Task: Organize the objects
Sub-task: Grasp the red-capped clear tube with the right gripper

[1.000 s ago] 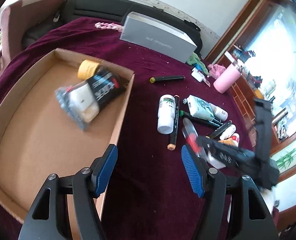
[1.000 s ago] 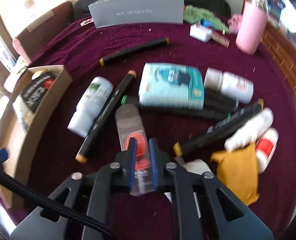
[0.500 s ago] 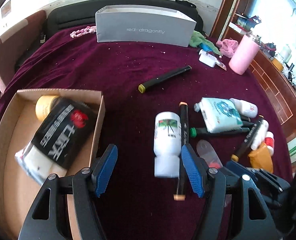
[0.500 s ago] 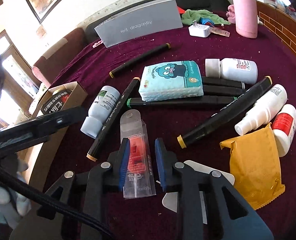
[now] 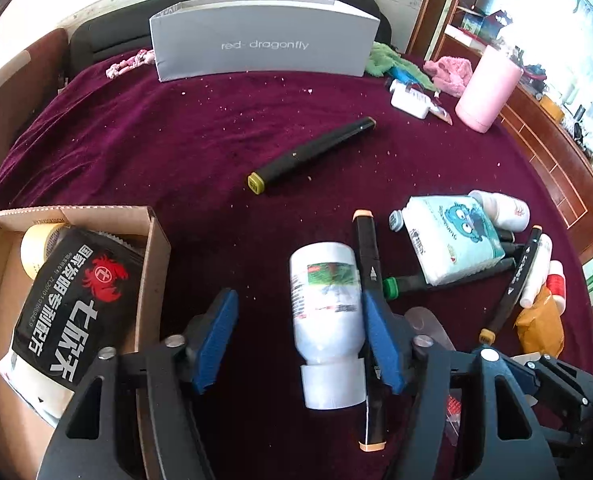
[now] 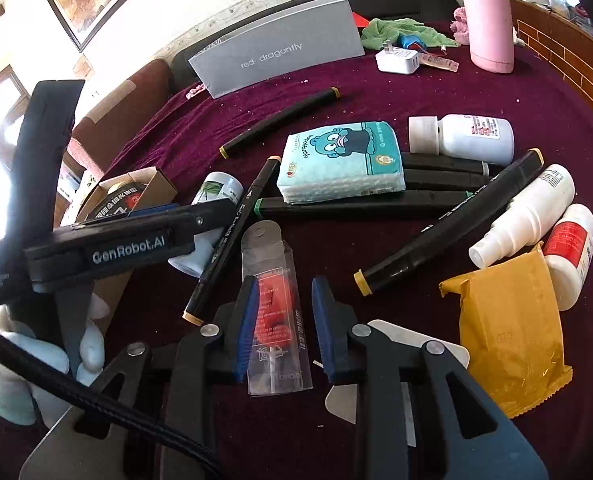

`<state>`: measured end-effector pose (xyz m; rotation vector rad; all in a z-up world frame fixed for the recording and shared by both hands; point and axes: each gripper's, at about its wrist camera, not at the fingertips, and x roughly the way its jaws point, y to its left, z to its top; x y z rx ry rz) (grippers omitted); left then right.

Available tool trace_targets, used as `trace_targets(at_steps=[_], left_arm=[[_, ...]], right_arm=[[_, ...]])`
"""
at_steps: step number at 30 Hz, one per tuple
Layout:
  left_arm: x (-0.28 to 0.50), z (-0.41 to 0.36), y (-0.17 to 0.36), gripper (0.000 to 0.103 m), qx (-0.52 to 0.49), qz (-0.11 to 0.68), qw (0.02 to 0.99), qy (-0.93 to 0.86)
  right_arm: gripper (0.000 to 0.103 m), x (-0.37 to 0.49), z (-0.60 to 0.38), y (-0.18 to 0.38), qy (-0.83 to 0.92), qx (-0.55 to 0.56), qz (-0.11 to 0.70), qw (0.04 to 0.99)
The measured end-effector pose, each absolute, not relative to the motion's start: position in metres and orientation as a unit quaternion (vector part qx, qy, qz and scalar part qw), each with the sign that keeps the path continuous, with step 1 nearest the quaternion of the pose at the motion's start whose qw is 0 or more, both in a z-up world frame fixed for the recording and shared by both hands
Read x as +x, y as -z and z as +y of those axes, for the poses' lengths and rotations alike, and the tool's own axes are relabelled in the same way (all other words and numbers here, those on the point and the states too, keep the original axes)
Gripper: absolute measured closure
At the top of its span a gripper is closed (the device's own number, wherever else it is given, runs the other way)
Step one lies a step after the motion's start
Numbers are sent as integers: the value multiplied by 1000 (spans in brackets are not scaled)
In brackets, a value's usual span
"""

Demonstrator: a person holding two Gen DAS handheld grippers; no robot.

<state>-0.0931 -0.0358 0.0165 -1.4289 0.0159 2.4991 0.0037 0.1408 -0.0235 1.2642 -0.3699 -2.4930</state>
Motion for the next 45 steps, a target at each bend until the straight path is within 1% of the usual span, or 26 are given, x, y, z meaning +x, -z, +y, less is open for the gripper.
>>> trace_targets(at_steps=[1,2,3,7,10,15,17,21,22,24,27,28,30,33,34,37,39,44,45], left_arm=[[-91,-35,-18,66,-486,10,138,-863],[-90,-34,-18,72,-487,9,141,-862],[-89,-34,-18,73,-488,9,138,-862],[-80,-36,-20,74,-484,14,136,-865],[-67,-42,-25,74,-475,13,134,-870],[-41,-60,-38,74,-463,-24,142,-875],[-28,-66,-44,77,-453,-37,150,-878],[-2,-75,-56,78,-426,-43,153,-891],[1,-76,-56,78,-424,-36,151,-892],[1,-75,-53,78,-430,-23,149,-890],[-4,-78,-51,78,-430,-29,143,-891],[-6,-78,-52,77,-428,-30,141,-892],[-11,-78,-53,77,-426,-25,142,-893],[-21,-73,-51,76,-437,-18,146,-887],[-23,-73,-50,76,-439,-17,143,-887],[-34,-71,-45,71,-447,-13,133,-885],[-42,-69,-40,60,-453,-9,129,-882],[-54,-62,-34,59,-446,5,110,-888],[-56,-61,-33,57,-445,7,107,-889]], right_arm=[[79,4,141,24,873,443,-129,160],[79,4,140,24,873,442,-127,159],[78,4,140,24,874,442,-125,159],[76,4,139,23,875,440,-121,159],[73,4,136,23,878,437,-113,160],[66,7,127,23,885,430,-82,157],[62,8,123,23,887,429,-69,154],[61,9,119,23,891,429,-53,142],[61,8,117,23,891,431,-44,132],[56,7,108,24,891,439,-16,118],[56,7,89,27,887,452,49,79],[56,6,86,26,886,454,55,70],[62,3,84,25,881,466,53,66],[83,3,79,24,877,471,61,76],[92,4,77,23,875,474,66,77],[92,8,82,22,868,486,52,84],[92,13,91,22,867,491,30,87],[92,19,107,22,864,493,-5,102],[92,19,108,22,863,493,-11,106]])
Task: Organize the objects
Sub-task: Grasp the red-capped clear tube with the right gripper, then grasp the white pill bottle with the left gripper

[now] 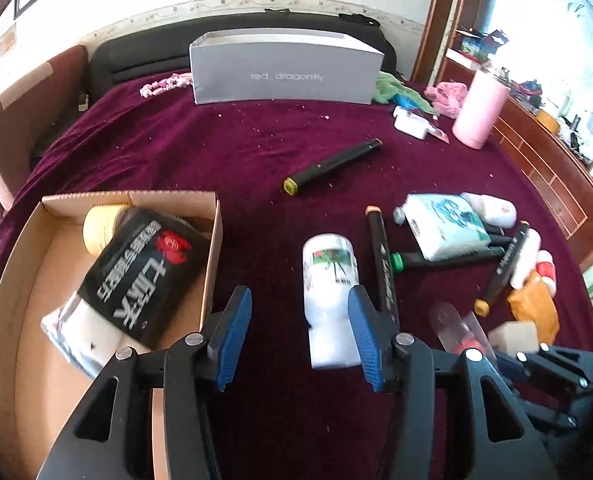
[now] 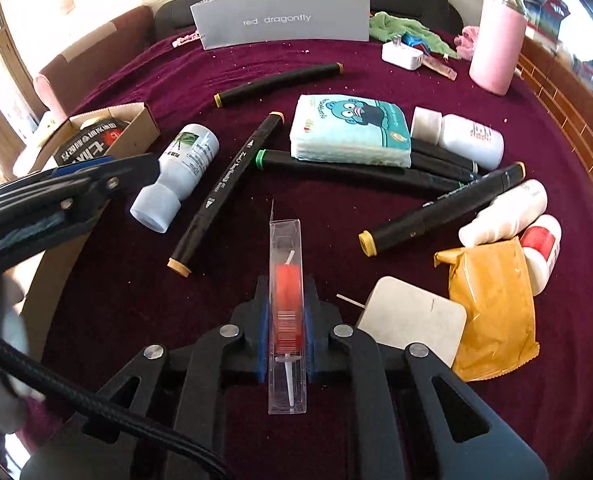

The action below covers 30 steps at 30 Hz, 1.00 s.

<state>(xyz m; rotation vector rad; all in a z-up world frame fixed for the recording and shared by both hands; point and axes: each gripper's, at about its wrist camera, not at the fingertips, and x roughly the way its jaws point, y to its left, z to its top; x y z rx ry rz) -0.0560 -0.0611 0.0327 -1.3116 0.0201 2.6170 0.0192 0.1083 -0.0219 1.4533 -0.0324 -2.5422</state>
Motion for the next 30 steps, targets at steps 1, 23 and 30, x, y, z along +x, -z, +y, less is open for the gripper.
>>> trace_targets(at_steps=[1,23,30], left_arm=[[-60,-59,-30,53,-446,12,105,-889],[-27,-74,-48,74,-429,-26,140,-892],[5,-105,-77,74,-407,-71,160,-897]], right_arm=[[92,20,108,22,863,493,-14,109],[92,22,129,16,862,482,-98,124],[92,38,131,-6,865,467,-116,141]])
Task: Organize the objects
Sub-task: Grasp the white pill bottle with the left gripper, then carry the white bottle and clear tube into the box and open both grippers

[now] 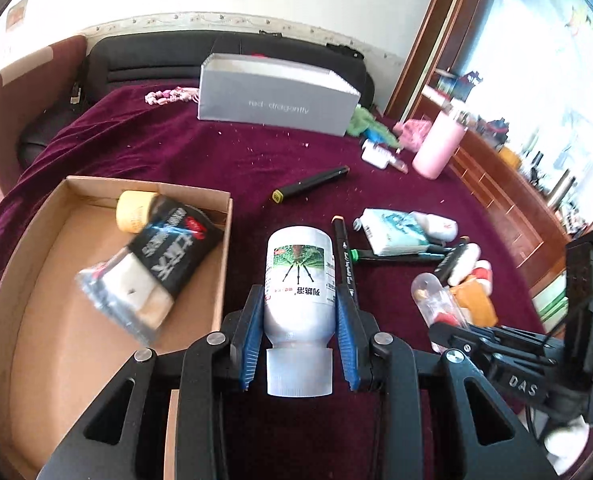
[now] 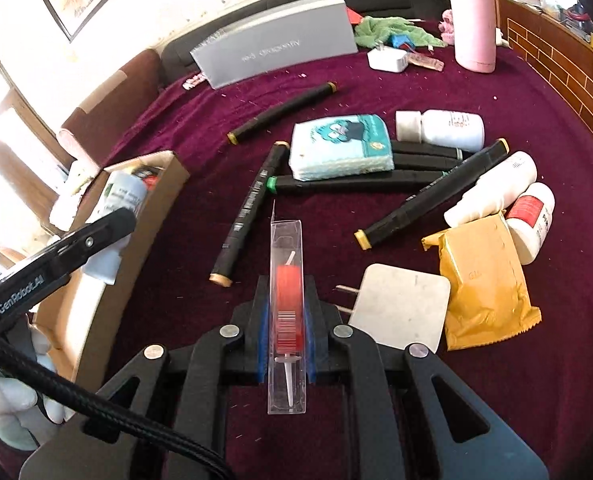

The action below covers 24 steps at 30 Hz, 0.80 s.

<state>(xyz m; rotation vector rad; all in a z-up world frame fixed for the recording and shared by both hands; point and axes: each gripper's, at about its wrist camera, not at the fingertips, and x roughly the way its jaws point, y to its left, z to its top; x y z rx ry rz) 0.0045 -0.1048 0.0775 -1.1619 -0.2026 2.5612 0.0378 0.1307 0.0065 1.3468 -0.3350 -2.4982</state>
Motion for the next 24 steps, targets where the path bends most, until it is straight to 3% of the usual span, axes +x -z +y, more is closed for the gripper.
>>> trace_targets(at_steps=[11,24], left_arm=[[28,-177,-119,74,-372,-69,121,-918],[-3,-262,-144,74,-359,-21,54,-932]], right_arm=[[92,43,84,-49,861,447,-120,210],[91,-2,-18,-90,829,451,-134,302]])
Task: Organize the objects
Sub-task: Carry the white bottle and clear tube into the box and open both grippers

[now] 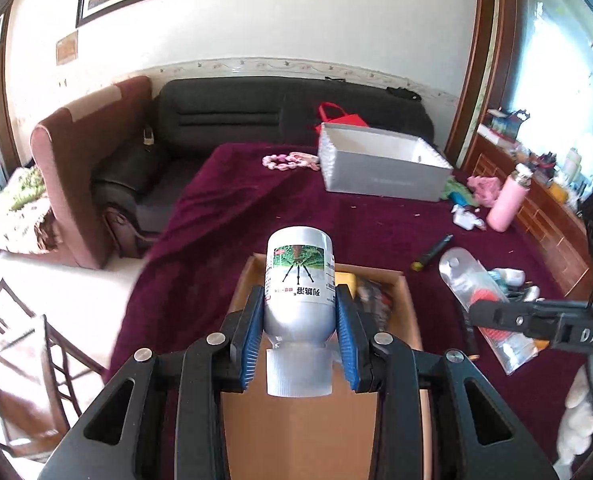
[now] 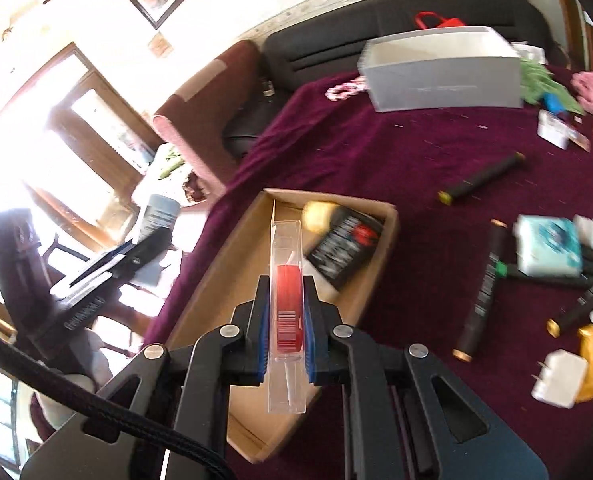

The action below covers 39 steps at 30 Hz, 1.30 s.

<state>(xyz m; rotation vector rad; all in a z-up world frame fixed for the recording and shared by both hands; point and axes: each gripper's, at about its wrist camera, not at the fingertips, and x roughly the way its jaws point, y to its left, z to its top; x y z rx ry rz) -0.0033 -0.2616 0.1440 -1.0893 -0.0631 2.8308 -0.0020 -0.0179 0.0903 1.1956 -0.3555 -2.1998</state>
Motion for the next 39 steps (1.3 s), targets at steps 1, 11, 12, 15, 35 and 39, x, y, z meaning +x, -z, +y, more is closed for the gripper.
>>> trace_targets(at_steps=[1,11,12,15,35,39], left_arm=[[-11,-265,-140,74,-365,-17,52,-929],[-61,-278,-76,74,-421,-66,67,-902],[-67,-280,-68,74,-426,-68,64,-900],[-77,-285,-56,74,-435,-85,66,-894],[-96,-292,-17,74,-452,-129,61,-880],[-92,-300,-24,73,-444,-149,61,-882]], right_arm=[[91,-8,-27,-91,825,455,-138,306],[91,-72,-88,-26,779,524,-192,286],[91,-76,-90,-22,777,527,-196,283],[91,-85,-99,-12,778,534,-192,270],[91,-102,-125,11,788,541,-165,244],[89,-103,-122,10,789,536,-175,245]])
